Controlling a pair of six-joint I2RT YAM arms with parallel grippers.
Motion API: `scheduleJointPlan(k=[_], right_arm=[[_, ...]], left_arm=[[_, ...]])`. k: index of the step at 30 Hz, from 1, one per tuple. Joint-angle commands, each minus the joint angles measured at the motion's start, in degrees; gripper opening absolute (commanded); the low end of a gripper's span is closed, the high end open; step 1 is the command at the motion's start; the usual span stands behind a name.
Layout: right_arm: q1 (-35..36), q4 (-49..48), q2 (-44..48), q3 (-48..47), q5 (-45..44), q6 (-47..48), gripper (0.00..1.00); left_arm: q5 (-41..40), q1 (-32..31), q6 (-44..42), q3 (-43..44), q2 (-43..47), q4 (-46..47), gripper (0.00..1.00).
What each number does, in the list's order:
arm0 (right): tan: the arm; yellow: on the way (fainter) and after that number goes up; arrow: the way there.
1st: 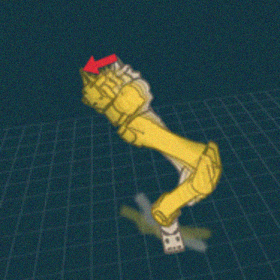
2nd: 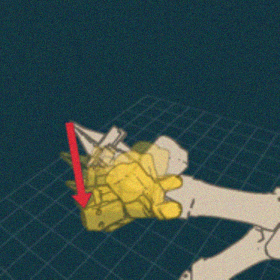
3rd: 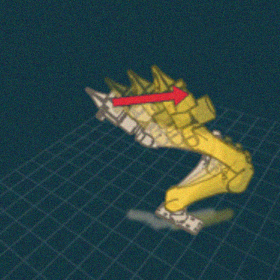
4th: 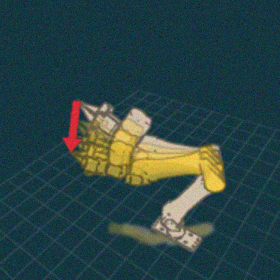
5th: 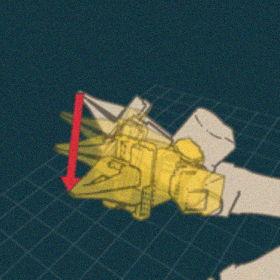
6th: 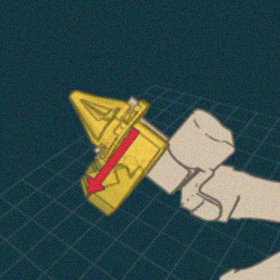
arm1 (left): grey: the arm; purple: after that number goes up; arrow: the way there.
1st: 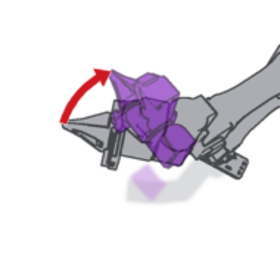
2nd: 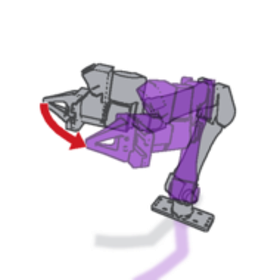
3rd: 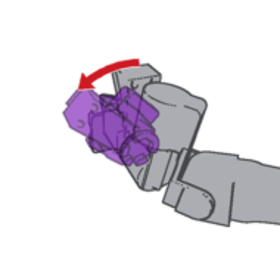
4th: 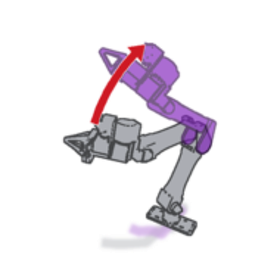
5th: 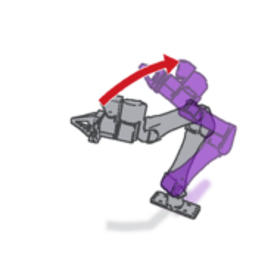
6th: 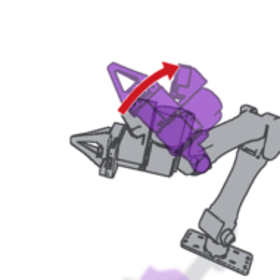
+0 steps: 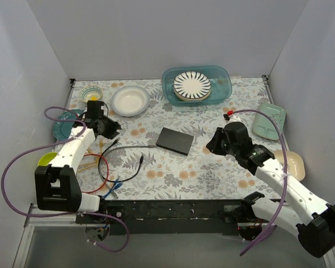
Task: Pull the plug from the switch port
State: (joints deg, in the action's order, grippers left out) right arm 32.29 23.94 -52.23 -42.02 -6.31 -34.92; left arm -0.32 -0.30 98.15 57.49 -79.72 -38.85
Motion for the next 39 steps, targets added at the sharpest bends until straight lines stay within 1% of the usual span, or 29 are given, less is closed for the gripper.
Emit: scheduleJointPlan(k=[1, 3, 4, 6, 7, 8, 11, 13, 14, 17, 19, 21, 25, 29, 33, 39], right_arm=[[-0.21, -5.13, -4.53, 0.89, 2.61, -0.50, 0.21], [-0.21, -6.45, -6.39, 1.24, 2.96, -0.68, 0.20], [-0.21, -6.71, -8.48, 1.24, 3.05, -0.59, 0.20], [-0.21, -8.38, -11.04, 1.41, 2.88, -0.24, 0.18], [-0.39, -8.39, -14.19, 1.41, 2.62, -0.33, 0.16], [-0.65, -8.21, -16.05, 0.81, 2.61, 0.02, 0.11], [-1.35, -6.98, -23.17, -1.22, 2.96, 0.73, 0.06], [-1.97, -7.68, -27.03, -2.01, 4.46, 0.64, 0.05], [-2.15, -8.03, -28.18, -2.27, 4.55, 0.47, 0.04], [-2.67, -10.05, -32.84, -3.85, 5.60, -0.33, 0.03], [-2.94, -10.58, -36.53, -4.91, 5.95, -0.59, 0.03], [-3.37, -11.90, -39.51, -6.40, 8.23, -0.94, 0.02], [-4.78, -12.87, -43.83, -9.48, 9.38, -1.91, 0.02], [-6.10, -12.78, -45.86, -11.07, 11.14, -2.17, 0.01], [-6.45, -13.40, -43.06, -8.35, 11.14, -1.03, 0.01], [-6.54, -15.24, -35.51, 1.58, 12.81, -0.85, 0.01]], left_arm=[[5.15, -10.15, -0.42, -1.59, 3.88, 12.47, 0.26], [4.10, -14.53, -0.85, -0.29, 1.16, 14.06, 0.26], [3.84, -15.52, -1.38, 0.51, -3.11, 13.89, 0.25], [3.31, -17.53, -1.56, 2.52, -7.18, 13.54, 0.25], [2.35, -18.07, -1.64, 3.14, -9.38, 13.45, 0.23], [1.29, -18.51, -1.47, 3.58, -12.70, 13.80, 0.23], [2.16, -19.65, -1.91, 6.04, -19.21, 14.94, 0.21], [3.30, -20.71, -2.43, 7.97, -21.69, 15.64, 0.19], [3.74, -20.97, -2.70, 8.59, -23.88, 16.08, 0.16], [3.83, -21.94, -2.96, 9.91, -26.44, 16.87, 0.13], [4.97, -22.20, -3.05, 10.70, -28.46, 17.14, 0.12], [6.11, -22.82, -3.49, 12.20, -30.48, 17.49, 0.11], [10.50, -25.19, -4.19, 14.22, -32.59, 18.02, 0.09], [12.53, -29.22, -4.28, 13.96, -31.73, 18.02, 0.08], [13.41, -31.61, -3.40, 9.67, -28.30, 18.55, 0.08], [13.24, -36.26, -3.49, 6.85, -23.30, 17.23, 0.09]])
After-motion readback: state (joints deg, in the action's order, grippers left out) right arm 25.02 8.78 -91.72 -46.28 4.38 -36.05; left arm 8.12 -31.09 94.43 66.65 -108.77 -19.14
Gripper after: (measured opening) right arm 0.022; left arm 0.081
